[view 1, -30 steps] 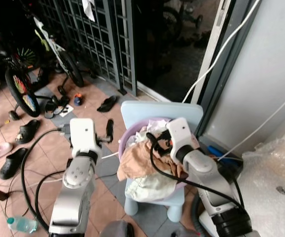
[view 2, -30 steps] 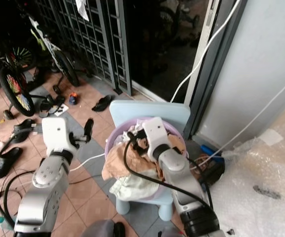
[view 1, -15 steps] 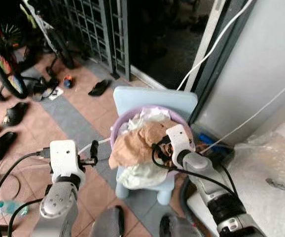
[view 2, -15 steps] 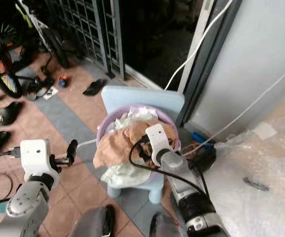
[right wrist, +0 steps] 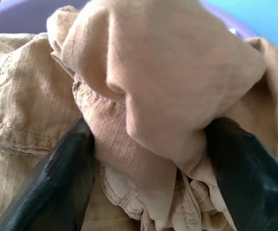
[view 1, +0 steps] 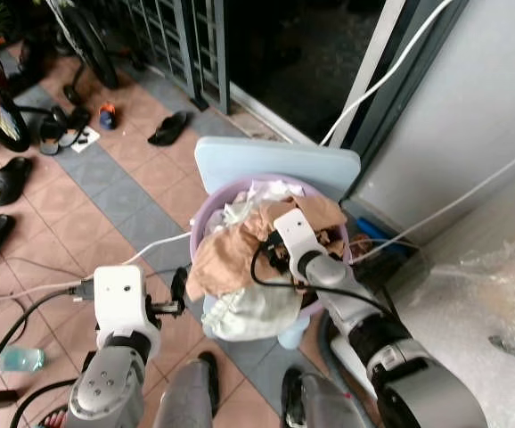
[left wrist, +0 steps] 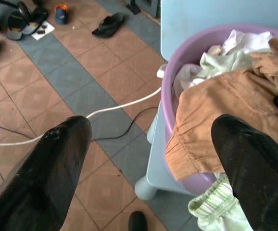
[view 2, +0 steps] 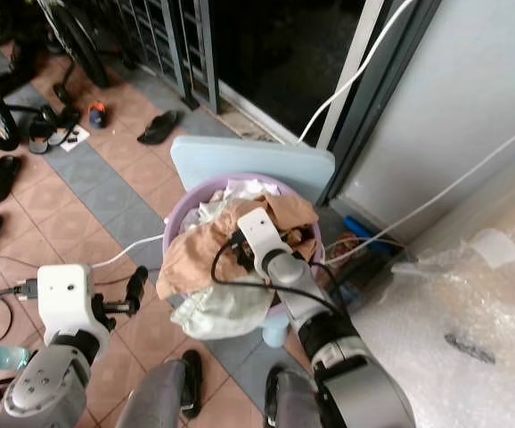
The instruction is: Clothes washing
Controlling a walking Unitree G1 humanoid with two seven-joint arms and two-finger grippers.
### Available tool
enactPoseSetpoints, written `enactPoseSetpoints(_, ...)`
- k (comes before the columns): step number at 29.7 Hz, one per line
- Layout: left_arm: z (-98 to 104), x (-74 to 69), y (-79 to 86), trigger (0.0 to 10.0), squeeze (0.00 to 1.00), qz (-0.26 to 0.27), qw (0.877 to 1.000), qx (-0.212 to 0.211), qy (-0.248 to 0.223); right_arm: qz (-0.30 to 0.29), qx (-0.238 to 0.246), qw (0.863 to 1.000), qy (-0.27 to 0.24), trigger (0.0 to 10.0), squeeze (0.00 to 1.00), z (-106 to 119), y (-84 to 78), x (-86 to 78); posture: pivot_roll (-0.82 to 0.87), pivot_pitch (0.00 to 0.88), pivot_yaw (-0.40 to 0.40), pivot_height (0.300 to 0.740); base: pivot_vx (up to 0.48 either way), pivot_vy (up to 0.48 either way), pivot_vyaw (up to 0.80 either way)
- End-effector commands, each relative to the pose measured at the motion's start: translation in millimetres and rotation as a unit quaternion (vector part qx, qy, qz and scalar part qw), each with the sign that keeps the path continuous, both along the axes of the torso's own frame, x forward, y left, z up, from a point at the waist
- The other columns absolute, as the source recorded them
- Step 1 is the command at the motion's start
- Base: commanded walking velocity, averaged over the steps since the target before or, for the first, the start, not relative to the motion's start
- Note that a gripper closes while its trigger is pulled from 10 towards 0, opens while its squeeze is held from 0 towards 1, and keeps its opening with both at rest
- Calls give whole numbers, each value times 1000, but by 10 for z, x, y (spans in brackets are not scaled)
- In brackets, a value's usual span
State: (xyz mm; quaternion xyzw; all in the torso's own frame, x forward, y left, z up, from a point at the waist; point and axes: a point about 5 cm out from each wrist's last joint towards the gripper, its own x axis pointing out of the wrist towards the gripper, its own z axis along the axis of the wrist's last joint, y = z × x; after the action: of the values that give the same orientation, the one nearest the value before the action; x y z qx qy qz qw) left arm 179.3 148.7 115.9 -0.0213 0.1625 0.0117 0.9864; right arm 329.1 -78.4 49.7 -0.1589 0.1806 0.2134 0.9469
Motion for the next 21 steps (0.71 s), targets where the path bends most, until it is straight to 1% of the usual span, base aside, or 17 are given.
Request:
enactPoseSetpoints(1,28,-30,-6,10000,0,2,1000,4,1,-16,2,1000,26,0,0,-121,-66,-56,174,292,-30,740,0,0,0)
enactPoseSetpoints(4,43,-22,-15,10000,0,0,1000,5,1,-21,4,999,34,0,0,-164,-97,-80,172,301,-30,740,0,0,0)
enactPoseSetpoints(6,48,-17,-28,10000,0,0,1000,5,2,-28,7,999,46,0,0,-234,-144,-130,169,300,-37,740,0,0,0)
enactPoseSetpoints(8,41,-14,-33,10000,0,3,1000,4,4,-30,11,998,51,0,0,-259,-151,-148,168,293,-39,740,0,0,0)
enactPoseSetpoints(11,30,9,-40,10000,0,7,1000,4,4,-22,28,998,54,0,0,-271,-116,-171,162,287,-43,740,0,0,0)
enactPoseSetpoints(15,27,67,-58,10000,0,8,1000,5,-1,-19,36,998,53,0,0,-256,-103,-158,157,269,-52,740,0,0,0)
enactPoseSetpoints(18,38,148,-53,10000,0,10,1000,9,-11,-28,55,997,52,0,0,-221,-85,-124,155,242,-52,740,0,0,0)
enactPoseSetpoints(19,68,195,-42,10000,0,12,1000,10,-23,-30,66,996,47,0,0,-188,-58,-100,157,230,-51,740,0,0,0)
enactPoseSetpoints(20,68,195,-42,10000,0,12,1000,10,-23,-30,66,996,47,0,0,-188,-58,-100,157,230,-51,740,0,0,0)
enactPoseSetpoints(21,99,245,-25,10000,0,15,999,10,-35,-27,71,996,42,0,0,-152,-30,-73,156,210,-51,740,0,0,0)
